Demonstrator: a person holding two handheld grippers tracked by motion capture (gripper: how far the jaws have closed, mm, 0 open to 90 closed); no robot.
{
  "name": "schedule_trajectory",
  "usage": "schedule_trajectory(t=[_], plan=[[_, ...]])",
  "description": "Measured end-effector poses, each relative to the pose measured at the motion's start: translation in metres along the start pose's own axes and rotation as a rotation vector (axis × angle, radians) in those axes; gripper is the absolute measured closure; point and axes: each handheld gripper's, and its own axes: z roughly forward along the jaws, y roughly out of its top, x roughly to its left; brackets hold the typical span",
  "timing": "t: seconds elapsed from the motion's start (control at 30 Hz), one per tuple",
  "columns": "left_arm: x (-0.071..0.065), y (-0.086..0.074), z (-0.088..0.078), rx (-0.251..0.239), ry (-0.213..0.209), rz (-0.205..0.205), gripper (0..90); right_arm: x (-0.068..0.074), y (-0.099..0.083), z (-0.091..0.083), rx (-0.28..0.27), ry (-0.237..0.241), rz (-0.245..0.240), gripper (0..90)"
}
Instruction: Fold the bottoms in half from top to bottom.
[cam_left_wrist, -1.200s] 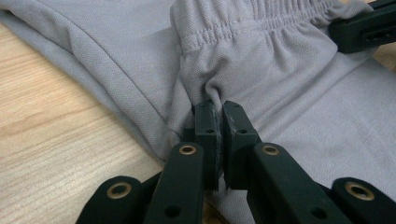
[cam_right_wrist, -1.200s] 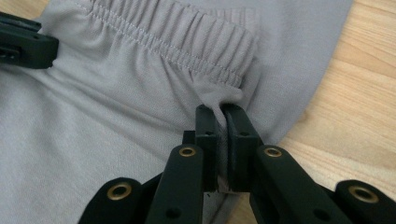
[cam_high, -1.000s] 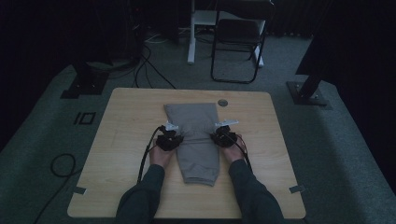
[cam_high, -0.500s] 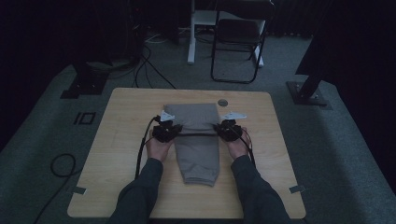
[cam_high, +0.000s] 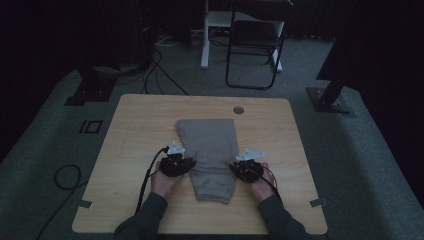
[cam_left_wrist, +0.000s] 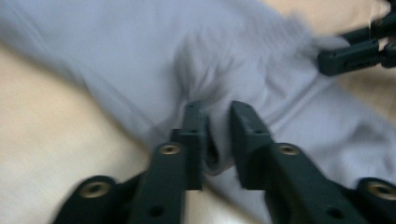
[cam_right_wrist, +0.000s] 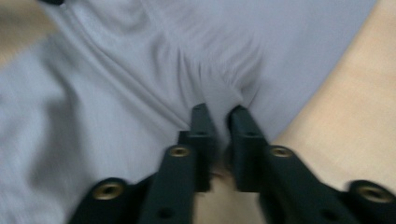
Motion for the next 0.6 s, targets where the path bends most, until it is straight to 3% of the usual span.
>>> schedule_trajectory(t=[0.07,0.17,0.23,0.27,0.33,0.4,0.5,0.6], plan=[[0.002,0.000,-0.006,-0.026,-0.006,0.003,65.6,-0.003,0.000,-0.004,-0.018,0.028,0.017,61.6],[0.007,0.012,-0.016,-0.079,0.010,-0.017,62.7,-0.010,0.010,-0.017,-0.091,0.037,0.033,57.6],[0.012,0.021,-0.018,-0.097,0.024,-0.034,63.6,-0.017,0.018,-0.022,-0.124,0.033,0.061,59.4],[0.015,0.024,-0.017,-0.102,0.028,-0.040,67.5,-0.021,0.022,-0.021,-0.129,0.024,0.074,64.8],[0.020,0.031,-0.009,-0.084,0.044,-0.053,79.8,-0.028,0.028,-0.013,-0.109,0.002,0.095,75.9],[0.024,0.035,0.005,-0.050,0.064,-0.066,86.7,-0.036,0.031,0.001,-0.069,-0.009,0.119,80.4],[0.028,0.038,0.029,0.014,0.071,-0.066,87.8,-0.042,0.033,0.025,-0.023,-0.030,0.140,81.3],[0.025,0.037,0.044,0.041,0.053,-0.044,87.7,-0.043,0.034,0.039,0.005,-0.014,0.150,80.6]])
